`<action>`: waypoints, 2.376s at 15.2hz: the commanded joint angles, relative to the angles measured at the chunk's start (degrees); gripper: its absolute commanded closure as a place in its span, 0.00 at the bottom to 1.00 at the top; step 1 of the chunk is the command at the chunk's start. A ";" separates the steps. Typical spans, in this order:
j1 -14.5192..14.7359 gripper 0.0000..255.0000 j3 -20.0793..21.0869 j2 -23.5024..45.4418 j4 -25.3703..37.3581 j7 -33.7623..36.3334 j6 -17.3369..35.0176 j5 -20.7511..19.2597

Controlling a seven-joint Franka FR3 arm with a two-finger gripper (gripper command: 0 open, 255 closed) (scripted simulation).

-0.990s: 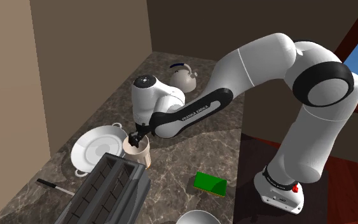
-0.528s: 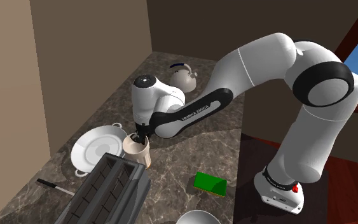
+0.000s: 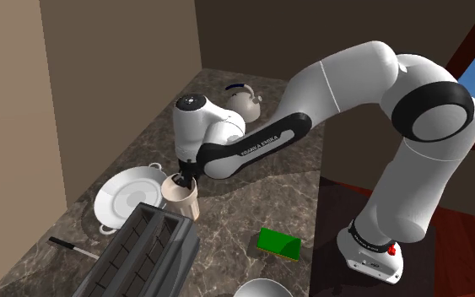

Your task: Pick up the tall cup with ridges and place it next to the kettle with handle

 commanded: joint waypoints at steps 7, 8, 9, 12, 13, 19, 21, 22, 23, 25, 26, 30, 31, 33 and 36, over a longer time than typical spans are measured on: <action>-0.22 1.00 0.25 -2.76 3.10 -1.10 -5.61 1.56; -0.24 1.00 0.27 -3.03 3.57 -1.21 -6.33 1.71; -0.26 1.00 0.28 -3.28 4.06 -1.32 -7.06 1.85; -0.31 1.00 0.31 -3.98 5.60 -1.61 -9.24 2.24; -0.32 1.00 0.31 -4.19 6.14 -1.70 -9.97 2.35; -0.38 1.00 0.33 -5.17 9.66 -2.13 -14.39 2.88; -0.39 1.00 0.34 -5.40 10.94 -2.24 -15.88 3.01; -0.39 1.00 0.34 -5.49 11.60 -2.29 -16.63 3.06; -0.39 1.00 0.34 -5.57 12.28 -2.34 -17.39 3.11; -0.39 1.00 0.35 -5.70 13.68 -2.41 -18.90 3.18; -0.39 1.00 0.35 -5.74 14.40 -2.45 -19.66 3.21; -0.37 1.00 0.38 -5.77 17.45 -2.54 -22.73 3.26; -0.36 1.00 0.38 -5.74 18.25 -2.55 -23.51 3.26; -0.33 1.00 0.41 -5.64 19.91 -2.56 -25.07 3.24; -0.27 1.00 0.45 -5.38 22.53 -2.56 -27.46 3.16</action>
